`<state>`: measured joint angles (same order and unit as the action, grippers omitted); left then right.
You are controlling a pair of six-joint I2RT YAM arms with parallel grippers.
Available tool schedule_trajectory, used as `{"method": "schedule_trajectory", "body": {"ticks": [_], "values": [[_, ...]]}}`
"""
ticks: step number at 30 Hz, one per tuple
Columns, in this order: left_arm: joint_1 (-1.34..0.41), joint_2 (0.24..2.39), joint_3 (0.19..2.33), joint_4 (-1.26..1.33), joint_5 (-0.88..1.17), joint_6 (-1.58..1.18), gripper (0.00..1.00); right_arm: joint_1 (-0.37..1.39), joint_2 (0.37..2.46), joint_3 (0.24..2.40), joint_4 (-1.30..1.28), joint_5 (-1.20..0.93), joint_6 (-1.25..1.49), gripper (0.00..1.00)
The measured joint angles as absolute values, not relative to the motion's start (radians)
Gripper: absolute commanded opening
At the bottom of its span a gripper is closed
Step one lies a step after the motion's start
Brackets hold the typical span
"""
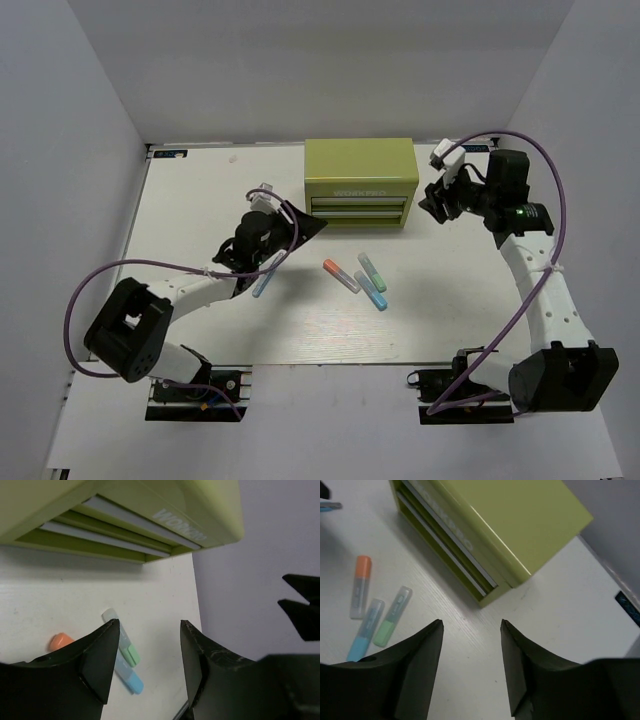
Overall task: Sort the stationery into containers
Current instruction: Open the drawer in the storage box.
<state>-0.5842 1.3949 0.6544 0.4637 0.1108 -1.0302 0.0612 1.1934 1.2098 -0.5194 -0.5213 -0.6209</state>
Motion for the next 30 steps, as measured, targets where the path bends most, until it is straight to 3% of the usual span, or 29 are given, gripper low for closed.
{"method": "schedule_trajectory", "body": {"ticks": [3,9,14,23,30], "values": [[-0.605,1.440,0.672,0.517,0.047,-1.044,0.61,0.088,1.198,1.186,-0.489,-0.571,-0.588,0.67],[-0.653,1.533,0.661,0.704,-0.098,-1.103,0.58,0.148,1.216,1.153,-0.414,-0.559,-0.567,0.68],[-0.682,1.683,0.668,0.861,-0.189,-1.175,0.60,0.187,1.351,1.309,-0.367,-0.525,-0.531,0.70],[-0.711,1.845,0.738,1.005,-0.290,-1.283,0.63,0.255,1.404,1.339,-0.337,-0.569,-0.682,0.83],[-0.720,1.903,0.784,1.081,-0.321,-1.334,0.63,0.268,1.464,1.339,-0.343,-0.603,-0.857,0.79]]}}
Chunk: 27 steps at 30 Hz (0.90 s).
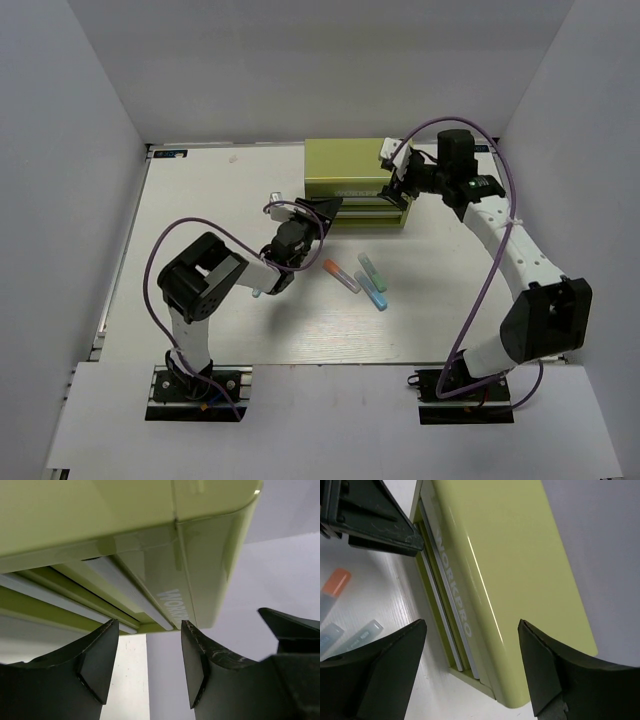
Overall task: Sort the stationery into containers
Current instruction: Open the drawer in the storage box.
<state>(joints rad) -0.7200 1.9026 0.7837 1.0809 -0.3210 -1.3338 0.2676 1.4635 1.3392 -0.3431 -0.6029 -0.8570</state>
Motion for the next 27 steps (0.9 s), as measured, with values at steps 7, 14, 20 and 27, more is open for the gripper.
{"method": "schedule_trajectory", "body": {"ticks": [7,14,20,27], "values": [[-0.735,1.932,0.785,1.100,-0.356,-1.370,0.63,0.278,1.566,1.360,-0.358,-0.587,-0.949,0.73],[-0.741,1.964,0.804,1.108,-0.377,-1.393,0.60,0.287,1.610,1.385,-0.347,-0.540,-0.955,0.72],[-0.748,1.975,0.818,1.113,-0.403,-1.404,0.59,0.290,1.616,1.394,-0.337,-0.522,-0.955,0.71],[-0.750,1.993,0.838,1.130,-0.434,-1.422,0.57,0.290,1.626,1.401,-0.333,-0.510,-0.954,0.71]]}}
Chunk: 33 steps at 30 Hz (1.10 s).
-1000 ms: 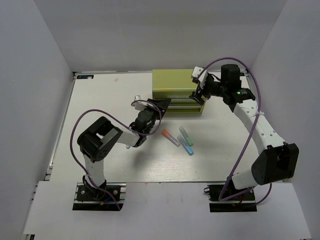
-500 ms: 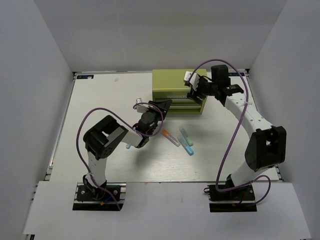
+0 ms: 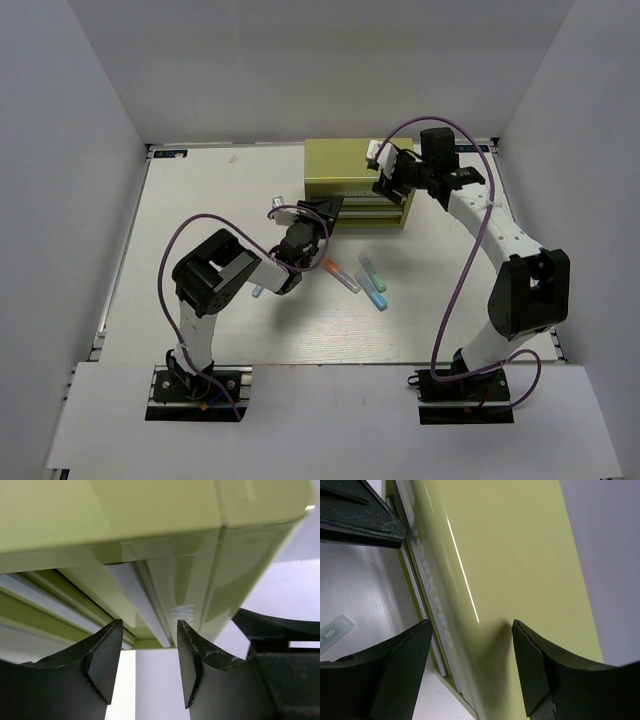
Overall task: Sort the stationery into containers
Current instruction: Open the drawer in the storage box.
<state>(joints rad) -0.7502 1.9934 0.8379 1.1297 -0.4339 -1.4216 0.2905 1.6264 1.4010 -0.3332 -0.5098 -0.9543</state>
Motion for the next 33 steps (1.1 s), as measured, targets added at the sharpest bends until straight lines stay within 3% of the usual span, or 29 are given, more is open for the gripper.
{"method": "schedule_trajectory", "body": {"ticks": [21,27,33], "values": [[-0.753,2.087,0.901,1.149,-0.476,-1.463,0.53,0.293,1.662,1.442,-0.335,-0.474,-0.952,0.71],[-0.761,2.118,0.918,1.200,-0.496,-1.483,0.46,0.295,1.684,1.467,-0.357,-0.473,-0.964,0.65],[-0.775,2.154,0.945,1.246,-0.543,-1.493,0.46,0.297,1.703,1.509,-0.402,-0.473,-0.989,0.62]]}}
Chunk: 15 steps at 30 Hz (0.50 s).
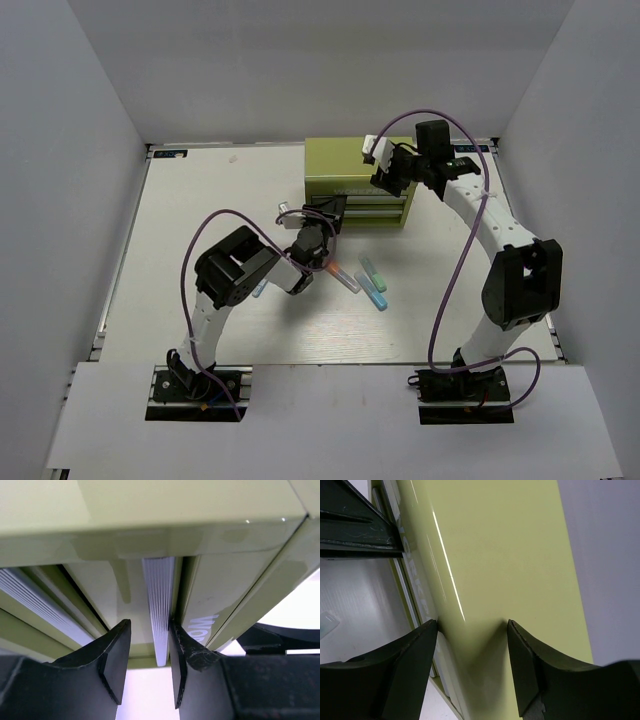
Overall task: Sort the stationery into containers
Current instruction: Open the drawer in the storage box.
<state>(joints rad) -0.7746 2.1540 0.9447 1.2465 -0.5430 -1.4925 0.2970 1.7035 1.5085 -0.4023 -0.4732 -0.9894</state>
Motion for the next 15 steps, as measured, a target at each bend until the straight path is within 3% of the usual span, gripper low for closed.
{"method": "schedule_trajectory", "body": {"ticks": [6,15], "values": [[-0.799,2.179,0.965,1.277,-0.609,-1.497,0.38,0.298,1.707,1.519,-0.423,-0.472,-1.004,0.62],[-0.810,2.194,0.972,1.321,-0.640,-1.498,0.09,0.300,1.707,1.525,-0.446,-0.472,-1.019,0.60]]}}
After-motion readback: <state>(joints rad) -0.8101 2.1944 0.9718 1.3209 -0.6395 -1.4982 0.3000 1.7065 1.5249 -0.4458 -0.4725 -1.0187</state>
